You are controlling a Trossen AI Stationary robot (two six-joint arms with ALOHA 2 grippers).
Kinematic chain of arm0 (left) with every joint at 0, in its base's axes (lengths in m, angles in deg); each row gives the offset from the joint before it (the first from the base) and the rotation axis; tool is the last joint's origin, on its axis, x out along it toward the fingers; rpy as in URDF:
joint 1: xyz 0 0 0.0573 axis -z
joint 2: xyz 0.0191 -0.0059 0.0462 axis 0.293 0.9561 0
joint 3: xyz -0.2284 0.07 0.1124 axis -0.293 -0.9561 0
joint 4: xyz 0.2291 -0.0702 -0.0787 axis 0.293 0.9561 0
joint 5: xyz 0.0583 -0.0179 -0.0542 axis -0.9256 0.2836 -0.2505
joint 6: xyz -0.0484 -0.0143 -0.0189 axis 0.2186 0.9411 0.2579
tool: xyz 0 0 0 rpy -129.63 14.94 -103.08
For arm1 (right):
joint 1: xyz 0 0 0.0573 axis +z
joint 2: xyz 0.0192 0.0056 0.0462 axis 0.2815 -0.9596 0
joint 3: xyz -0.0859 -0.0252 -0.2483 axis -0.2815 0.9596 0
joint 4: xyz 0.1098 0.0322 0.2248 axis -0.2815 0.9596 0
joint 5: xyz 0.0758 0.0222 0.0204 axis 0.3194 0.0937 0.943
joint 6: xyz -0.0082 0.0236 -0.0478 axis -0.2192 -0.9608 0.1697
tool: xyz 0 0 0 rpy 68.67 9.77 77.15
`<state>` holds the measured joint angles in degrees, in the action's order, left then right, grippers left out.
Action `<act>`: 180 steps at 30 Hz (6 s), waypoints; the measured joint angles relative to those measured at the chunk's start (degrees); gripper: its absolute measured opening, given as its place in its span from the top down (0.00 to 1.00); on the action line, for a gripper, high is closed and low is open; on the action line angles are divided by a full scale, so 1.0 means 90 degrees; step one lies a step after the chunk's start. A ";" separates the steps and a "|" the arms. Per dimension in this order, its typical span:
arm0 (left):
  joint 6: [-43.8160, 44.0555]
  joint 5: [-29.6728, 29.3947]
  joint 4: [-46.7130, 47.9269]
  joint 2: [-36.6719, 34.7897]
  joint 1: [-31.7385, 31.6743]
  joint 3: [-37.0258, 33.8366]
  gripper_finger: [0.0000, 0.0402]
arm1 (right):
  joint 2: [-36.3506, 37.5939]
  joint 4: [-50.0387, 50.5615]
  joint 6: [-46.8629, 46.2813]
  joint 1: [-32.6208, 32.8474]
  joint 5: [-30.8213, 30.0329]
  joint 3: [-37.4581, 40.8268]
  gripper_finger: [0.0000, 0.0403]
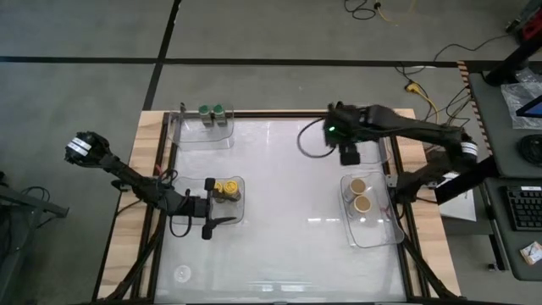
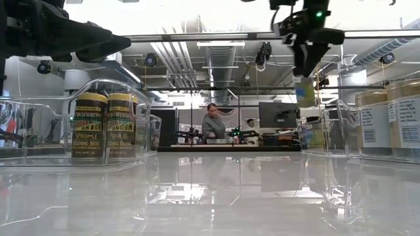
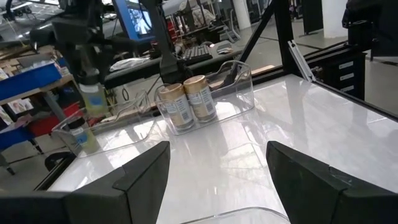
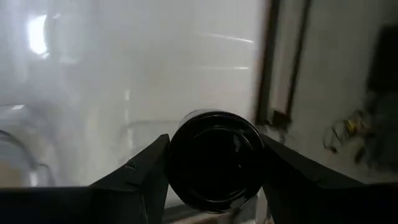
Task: Sort spices by type
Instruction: Put the black spice bottle into the top right transparent bin
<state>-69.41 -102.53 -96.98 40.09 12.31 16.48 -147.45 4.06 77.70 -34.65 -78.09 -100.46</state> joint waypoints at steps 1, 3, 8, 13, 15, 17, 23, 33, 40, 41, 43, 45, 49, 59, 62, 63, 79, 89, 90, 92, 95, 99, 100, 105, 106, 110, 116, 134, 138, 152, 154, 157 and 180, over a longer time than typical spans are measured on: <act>0.0021 0.0001 -0.0002 0.0000 0.0000 0.0000 0.38 | 0.0184 -0.0049 -0.0052 -0.0105 -0.0098 0.0096 0.51; 0.0033 0.0001 -0.0004 0.0000 -0.0002 0.0000 0.38 | 0.0519 -0.0111 -0.0086 -0.0343 -0.0323 0.0328 0.51; 0.0057 -0.0001 -0.0003 0.0000 -0.0009 0.0000 0.38 | 0.1129 -0.0450 -0.0016 -0.1001 -0.0243 0.1118 0.49; 0.0064 -0.0004 -0.0004 0.0000 -0.0010 0.0000 0.38 | 0.1528 -0.1432 0.0372 -0.1554 0.0356 0.2117 0.50; 0.0105 -0.0004 -0.0004 0.0000 -0.0010 0.0000 0.38 | 0.1719 -0.1913 0.0416 -0.1818 0.0362 0.2480 0.50; 0.0169 -0.0004 0.0029 0.0000 -0.0010 0.0000 0.38 | 0.1910 -0.2327 0.0543 -0.2093 0.0444 0.2769 0.49; 0.0198 -0.0006 0.0091 0.0000 -0.0010 0.0000 0.38 | 0.2140 -0.3078 0.0681 -0.2872 0.1166 0.3453 0.50; 0.0201 -0.0013 -0.0006 0.0000 -0.0047 0.0000 0.38 | 0.1936 -0.3494 0.1315 -0.3939 0.2713 0.3729 0.49; 0.0269 -0.0016 -0.0033 0.0000 -0.0085 0.0000 0.38 | 0.1550 -0.3525 0.1814 -0.4331 0.2971 0.3732 0.50; 0.0269 -0.0016 -0.0034 0.0000 -0.0091 0.0000 0.38 | 0.1489 -0.3524 0.1878 -0.4361 0.2978 0.3732 0.50; 0.0269 -0.0013 -0.0033 0.0000 -0.0111 0.0000 0.38 | 0.1387 -0.3524 0.1964 -0.4416 0.3002 0.3732 0.49; 0.0269 -0.0016 -0.0033 0.0000 -0.0144 0.0000 0.38 | 0.1307 -0.3541 0.1976 -0.4481 0.3073 0.3732 0.49; 0.0269 -0.0015 -0.0033 0.0000 -0.0223 0.0000 0.38 | 0.1185 -0.3663 0.1976 -0.4597 0.3291 0.3732 0.50; 0.0341 -0.0009 -0.0033 0.0000 -0.0374 0.0000 0.38 | 0.1122 -0.3693 0.2092 -0.4710 0.3425 0.3732 0.47; 0.0341 -0.0009 -0.0038 0.0000 -0.0374 0.0000 0.38 | 0.1078 -0.3698 0.2061 -0.4710 0.3444 0.3730 0.47; 0.0341 -0.0009 -0.0040 0.0000 -0.0374 0.0000 0.38 | 0.1076 -0.3708 0.2004 -0.4710 0.3443 0.3729 0.47; 0.0346 -0.0001 -0.0059 0.0000 -0.0374 0.0000 0.38 | 0.1583 -0.3618 0.1937 -0.4704 0.3407 0.3736 0.24; 0.0366 -0.0001 -0.0062 0.0000 -0.0374 0.0000 0.38 | 0.2588 -0.2694 0.1090 -0.4690 0.3410 0.3557 0.25; 0.0365 -0.0001 -0.0062 0.0000 -0.0374 0.0000 0.38 | 0.2671 -0.2456 0.0916 -0.4690 0.3413 0.3559 0.26; 0.0320 -0.0001 -0.0062 0.0000 -0.0384 0.0000 0.38 | 0.2799 -0.2022 0.0722 -0.4690 0.3414 0.3560 0.27; 0.0231 0.0004 -0.0062 0.0000 -0.0444 0.0000 0.38 | 0.2893 -0.1783 0.0562 -0.4690 0.3415 0.3677 0.30; 0.0201 0.0007 -0.0062 0.0000 -0.0512 0.0000 0.38 | 0.2785 -0.1959 0.0562 -0.4690 0.3414 0.4024 0.33; 0.0198 0.0013 -0.0062 0.0000 -0.0512 0.0000 0.38 | 0.2734 -0.2094 0.0562 -0.4690 0.3413 0.4113 0.34; 0.0128 0.0175 -0.0062 0.0000 -0.0512 0.0000 0.38 | 0.2487 -0.2814 0.0562 -0.4690 0.3415 0.4293 0.38; 0.0125 0.0182 -0.0062 0.0000 -0.0512 0.0000 0.38 | 0.2458 -0.2937 0.0562 -0.4690 0.3415 0.4293 0.39; 0.0125 0.0181 -0.0062 0.0000 -0.0512 0.0000 0.38 | 0.2391 -0.3352 0.0582 -0.4690 0.3412 0.4293 0.40; 0.0143 0.0181 -0.0059 0.0000 -0.0512 0.0000 0.38 | 0.2364 -0.3528 0.0620 -0.4690 0.3376 0.4293 0.38; 0.0124 0.0176 -0.0072 0.0000 -0.0522 0.0000 0.38 | 0.2395 -0.3351 -0.3264 -0.4661 0.3778 0.4298 0.48; 0.0063 0.0176 -0.0084 0.0000 -0.0522 0.0000 0.38 | 0.2395 -0.3169 -0.4113 -0.4661 0.3969 0.4298 0.52; 0.0052 0.0176 0.0012 0.0000 -0.0522 0.0000 0.38 | 0.2393 -0.3524 -0.6740 -0.4299 0.3397 0.4395 0.57; 0.0052 0.0177 0.0126 0.0000 -0.0522 0.0000 0.38 | 0.2332 -0.3532 -0.6907 -0.4289 0.3333 0.4395 0.56; 0.0074 0.0174 0.0289 -0.0002 -0.0522 0.0000 0.38 | 0.2210 -0.3529 -0.7067 -0.4158 0.3344 0.4397 0.55; 0.0317 0.0176 0.0672 -0.0002 -0.0488 -0.0002 0.38 | 0.1465 -0.4198 -0.8044 -0.3660 0.1951 0.4402 0.55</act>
<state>-66.56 -100.94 -90.94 40.07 7.91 16.46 -134.26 -33.73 5.30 -67.59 -60.53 -60.84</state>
